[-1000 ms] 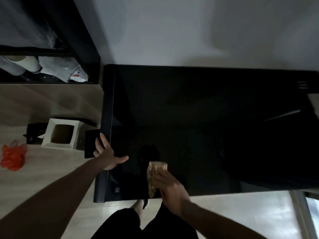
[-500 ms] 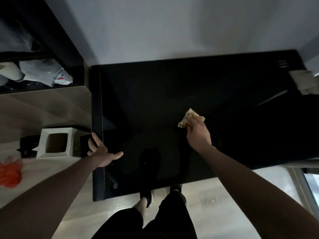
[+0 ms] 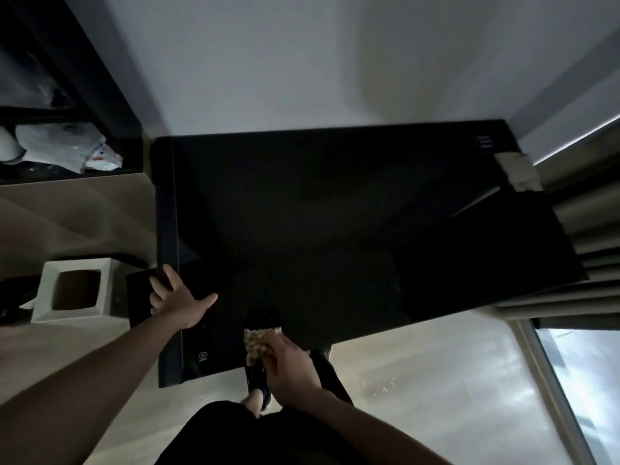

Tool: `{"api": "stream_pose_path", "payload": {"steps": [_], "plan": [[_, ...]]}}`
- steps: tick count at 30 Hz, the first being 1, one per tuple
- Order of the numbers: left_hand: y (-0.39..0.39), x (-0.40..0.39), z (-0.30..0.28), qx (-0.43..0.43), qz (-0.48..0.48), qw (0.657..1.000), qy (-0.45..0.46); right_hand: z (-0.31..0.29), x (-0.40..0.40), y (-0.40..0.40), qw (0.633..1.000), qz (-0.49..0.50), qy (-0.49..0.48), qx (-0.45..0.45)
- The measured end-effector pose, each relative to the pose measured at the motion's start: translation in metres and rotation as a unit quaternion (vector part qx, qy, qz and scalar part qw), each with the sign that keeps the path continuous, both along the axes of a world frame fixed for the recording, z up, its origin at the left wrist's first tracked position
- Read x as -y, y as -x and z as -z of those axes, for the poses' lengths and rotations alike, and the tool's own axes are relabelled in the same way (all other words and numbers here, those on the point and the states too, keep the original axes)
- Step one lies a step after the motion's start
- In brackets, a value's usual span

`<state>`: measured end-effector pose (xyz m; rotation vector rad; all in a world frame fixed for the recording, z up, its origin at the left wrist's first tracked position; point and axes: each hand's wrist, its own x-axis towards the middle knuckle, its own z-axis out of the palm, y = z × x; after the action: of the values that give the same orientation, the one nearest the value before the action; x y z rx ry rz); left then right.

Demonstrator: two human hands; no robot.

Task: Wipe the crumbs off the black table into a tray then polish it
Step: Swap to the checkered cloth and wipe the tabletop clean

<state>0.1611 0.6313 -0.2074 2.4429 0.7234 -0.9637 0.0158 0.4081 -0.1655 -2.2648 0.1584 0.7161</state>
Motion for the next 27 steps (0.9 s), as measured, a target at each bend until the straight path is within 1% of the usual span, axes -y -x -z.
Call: {"api": "stream_pose_path", "payload": {"steps": [2,5,8,10,12,14,15,17,18,19,20,21,22,23,24,25,27], "plan": [[0.018,0.006,-0.002,0.048,0.06,0.997,-0.016,-0.005,0.021,-0.013,0.997,0.073,-0.004,0.025],[0.046,0.019,-0.008,0.114,0.184,0.976,-0.011,-0.001,0.084,-0.033,0.978,0.188,0.05,0.08],[0.068,0.043,-0.016,0.088,0.222,0.97,0.052,0.001,0.169,-0.051,0.951,0.265,0.111,0.111],[0.076,0.057,-0.018,0.064,0.234,0.967,0.073,0.004,0.222,-0.056,0.942,0.283,0.154,0.099],[0.079,0.07,-0.018,0.037,0.241,0.968,0.063,0.015,0.257,-0.056,0.943,0.271,0.181,0.064],[0.08,0.081,-0.017,0.015,0.234,0.971,0.046,0.032,0.261,-0.053,0.957,0.216,0.194,0.026],[0.08,0.088,-0.016,0.008,0.23,0.972,0.037,0.041,0.251,-0.049,0.962,0.184,0.202,0.027],[0.077,0.102,-0.016,-0.001,0.218,0.976,0.022,0.054,0.218,-0.04,0.967,0.135,0.203,0.067],[0.073,0.108,-0.016,-0.005,0.209,0.978,0.018,0.052,0.196,-0.037,0.974,0.11,0.182,0.084],[0.071,0.116,-0.016,-0.01,0.199,0.98,0.017,0.044,0.176,-0.036,0.985,0.072,0.143,0.071],[0.068,0.124,-0.016,-0.013,0.189,0.982,0.018,0.033,0.159,-0.037,0.994,0.029,0.102,0.032],[0.065,0.133,-0.017,-0.012,0.181,0.983,0.018,0.024,0.149,-0.041,0.997,-0.014,0.065,-0.028],[0.062,0.143,-0.017,-0.01,0.172,0.985,0.019,0.016,0.145,-0.047,0.995,-0.051,0.034,-0.077],[0.059,0.154,-0.017,-0.007,0.162,0.986,0.019,0.01,0.149,-0.055,0.992,-0.077,0.006,-0.098],[0.054,0.166,-0.017,-0.003,0.156,0.988,0.019,0.006,0.16,-0.063,0.991,-0.089,-0.016,-0.097],[0.049,0.18,-0.019,0.001,0.155,0.988,0.017,0.0,0.179,-0.072,0.993,-0.078,-0.033,-0.085],[0.039,0.213,-0.023,0.005,0.158,0.987,0.02,-0.007,0.233,-0.089,0.998,-0.011,-0.052,-0.047]]}}
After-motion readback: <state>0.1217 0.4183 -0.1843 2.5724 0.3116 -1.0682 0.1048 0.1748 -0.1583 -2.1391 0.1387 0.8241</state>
